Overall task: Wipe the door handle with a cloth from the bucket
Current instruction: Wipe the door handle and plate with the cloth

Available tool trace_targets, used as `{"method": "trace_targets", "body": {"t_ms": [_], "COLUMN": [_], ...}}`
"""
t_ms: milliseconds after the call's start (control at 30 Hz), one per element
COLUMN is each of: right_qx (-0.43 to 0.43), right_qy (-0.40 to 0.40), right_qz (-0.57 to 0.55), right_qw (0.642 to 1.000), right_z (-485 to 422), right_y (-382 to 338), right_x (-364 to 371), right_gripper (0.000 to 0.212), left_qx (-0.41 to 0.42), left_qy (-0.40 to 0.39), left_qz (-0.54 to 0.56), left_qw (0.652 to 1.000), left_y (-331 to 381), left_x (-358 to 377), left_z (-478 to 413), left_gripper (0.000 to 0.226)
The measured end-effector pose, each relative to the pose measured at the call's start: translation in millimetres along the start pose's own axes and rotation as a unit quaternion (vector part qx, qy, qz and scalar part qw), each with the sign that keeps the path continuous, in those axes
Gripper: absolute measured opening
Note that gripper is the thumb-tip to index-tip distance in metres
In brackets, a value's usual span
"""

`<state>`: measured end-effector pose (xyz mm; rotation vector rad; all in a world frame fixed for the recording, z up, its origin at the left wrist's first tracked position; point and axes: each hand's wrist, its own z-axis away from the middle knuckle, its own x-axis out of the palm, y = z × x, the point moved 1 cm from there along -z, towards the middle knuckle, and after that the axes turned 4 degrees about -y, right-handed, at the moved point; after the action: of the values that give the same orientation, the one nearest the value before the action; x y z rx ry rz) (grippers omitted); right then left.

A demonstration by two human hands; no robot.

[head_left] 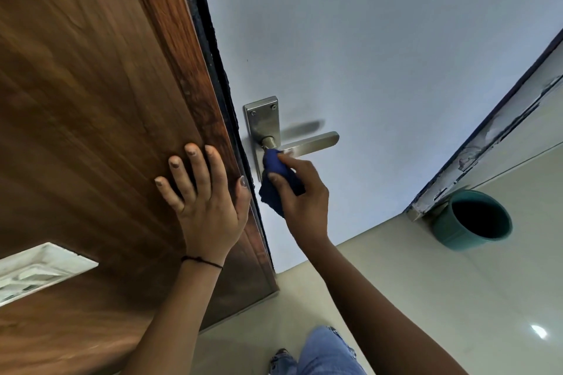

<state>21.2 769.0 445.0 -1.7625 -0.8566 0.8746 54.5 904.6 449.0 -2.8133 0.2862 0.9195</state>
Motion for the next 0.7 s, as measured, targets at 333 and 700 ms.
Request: {"method": "trace_targets", "body": {"t_ms": [333, 700], "right_qx": [0.210, 0.033], "right_qy": [-0.102, -0.198], "right_qz": [-0.191, -0.026], "right_qw": [0.953, 0.979], "right_z": [3, -29], "right_y": [4, -21], "right_x": [-64, -55], "right_gripper": [0.047, 0.037], "left_qx": [0.001, 0.000], "left_qy": [-0.003, -0.005], "left_qz": [-0.002, 0.002], "left_qw": [1.000, 1.000], "left_y": [-1, -3], "left_x": [1, 0], "left_z": [1, 1], "left_gripper": [0.075, 0.078]}}
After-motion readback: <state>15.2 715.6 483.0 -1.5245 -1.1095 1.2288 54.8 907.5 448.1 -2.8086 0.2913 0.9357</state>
